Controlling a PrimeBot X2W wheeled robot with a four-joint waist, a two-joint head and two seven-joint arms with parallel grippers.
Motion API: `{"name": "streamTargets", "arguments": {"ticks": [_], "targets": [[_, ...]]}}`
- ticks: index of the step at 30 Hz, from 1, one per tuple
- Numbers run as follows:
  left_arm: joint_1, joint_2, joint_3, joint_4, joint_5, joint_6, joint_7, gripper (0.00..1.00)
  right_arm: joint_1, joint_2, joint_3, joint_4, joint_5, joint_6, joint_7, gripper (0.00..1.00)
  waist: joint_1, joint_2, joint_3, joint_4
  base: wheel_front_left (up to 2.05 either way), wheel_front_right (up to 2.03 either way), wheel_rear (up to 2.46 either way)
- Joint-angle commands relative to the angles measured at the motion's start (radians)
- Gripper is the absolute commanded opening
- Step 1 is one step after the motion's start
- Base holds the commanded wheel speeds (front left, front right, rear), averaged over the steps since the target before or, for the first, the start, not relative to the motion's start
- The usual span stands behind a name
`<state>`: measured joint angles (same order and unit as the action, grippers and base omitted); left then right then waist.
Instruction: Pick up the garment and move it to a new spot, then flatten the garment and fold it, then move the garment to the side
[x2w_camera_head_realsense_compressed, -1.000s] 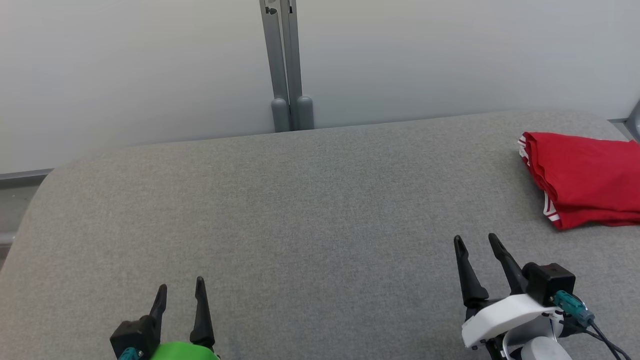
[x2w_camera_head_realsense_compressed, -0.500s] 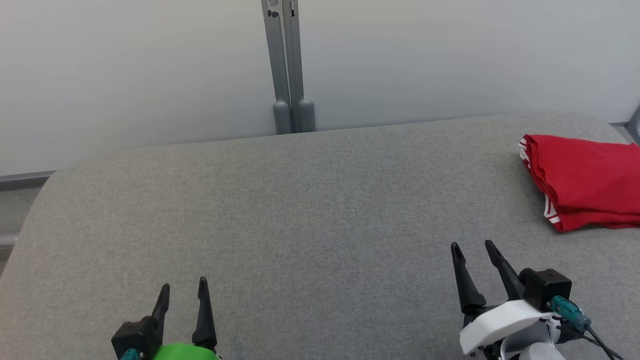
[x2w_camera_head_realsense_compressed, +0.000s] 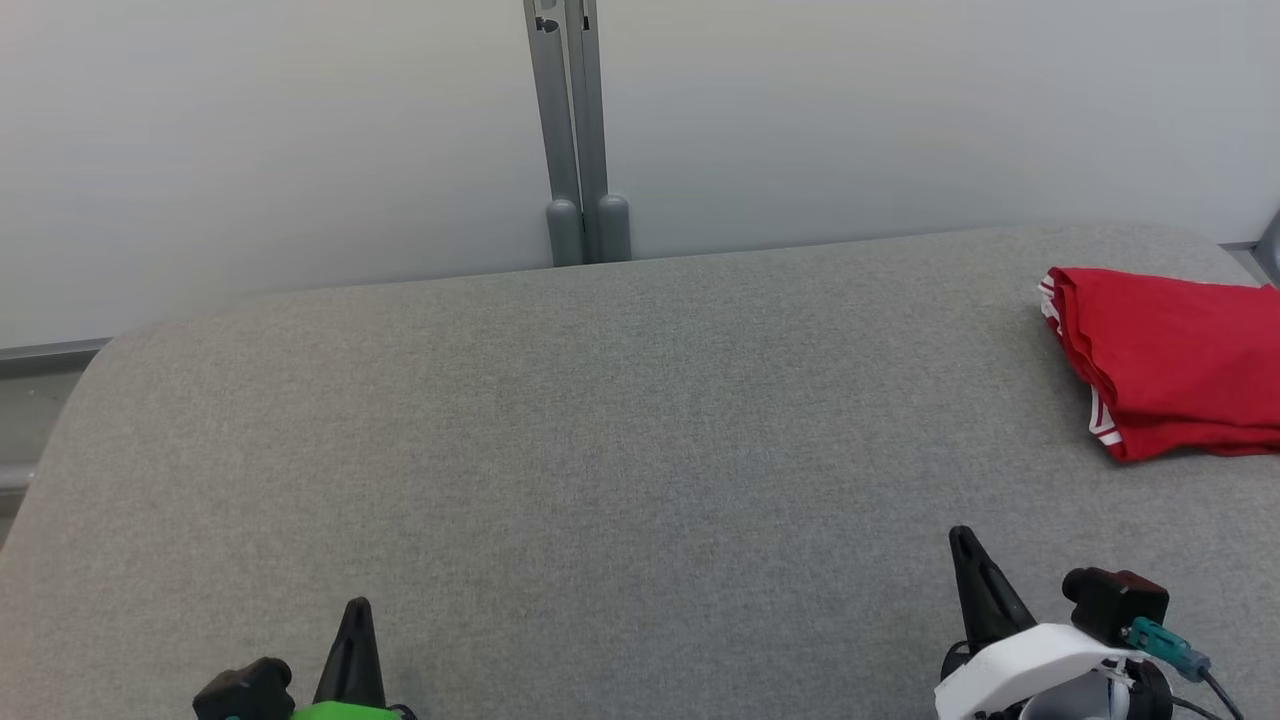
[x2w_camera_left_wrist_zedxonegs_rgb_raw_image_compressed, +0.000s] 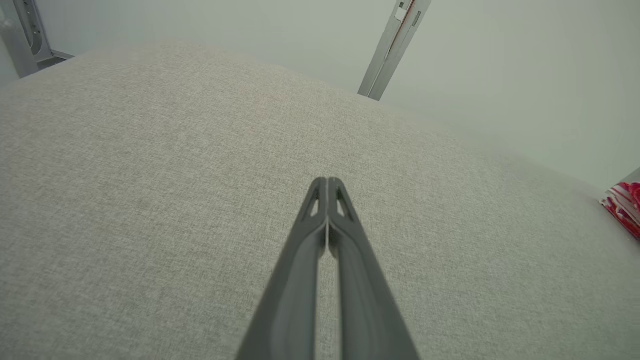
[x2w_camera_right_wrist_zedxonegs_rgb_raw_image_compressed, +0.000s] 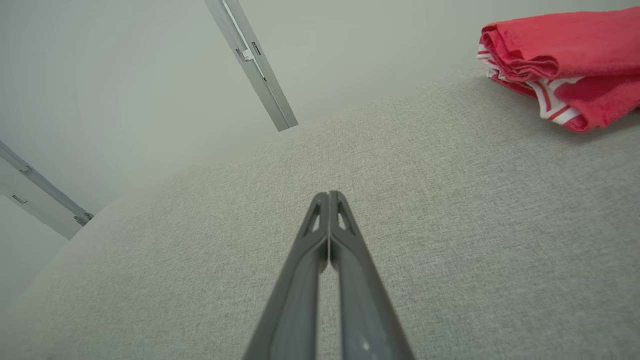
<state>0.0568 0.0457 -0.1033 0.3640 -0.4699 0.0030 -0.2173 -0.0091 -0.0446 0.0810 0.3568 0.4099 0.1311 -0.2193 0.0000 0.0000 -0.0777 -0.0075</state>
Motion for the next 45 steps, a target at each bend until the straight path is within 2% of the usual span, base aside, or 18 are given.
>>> {"name": "streamTargets", "arguments": {"ticks": [1, 22, 45], "targets": [[-0.033, 0.001, 0.011, -0.022, -0.047, -0.008, 0.01, 0.0, -0.029, -0.002, -0.01, -0.023, 0.047, 0.0, 0.012, 0.0, 0.0, 0.0, 0.001, 0.0, 0.0, 0.0, 0.0], [-0.072, 0.003, 0.067, -0.052, -0.348, -0.043, 0.097, 0.0, -0.052, -0.004, -0.062, -0.049, 0.364, 0.0, 0.101, 0.0, 0.0, 0.0, 0.016, 0.001, 0.0, 0.0, 0.0], [-0.106, 0.004, 0.118, -0.075, -0.606, -0.074, 0.174, 0.0, -0.07, -0.005, -0.106, -0.072, 0.636, 0.0, 0.176, 0.0, 0.0, 0.0, 0.031, 0.003, 0.0, 0.0, 0.0]]}}
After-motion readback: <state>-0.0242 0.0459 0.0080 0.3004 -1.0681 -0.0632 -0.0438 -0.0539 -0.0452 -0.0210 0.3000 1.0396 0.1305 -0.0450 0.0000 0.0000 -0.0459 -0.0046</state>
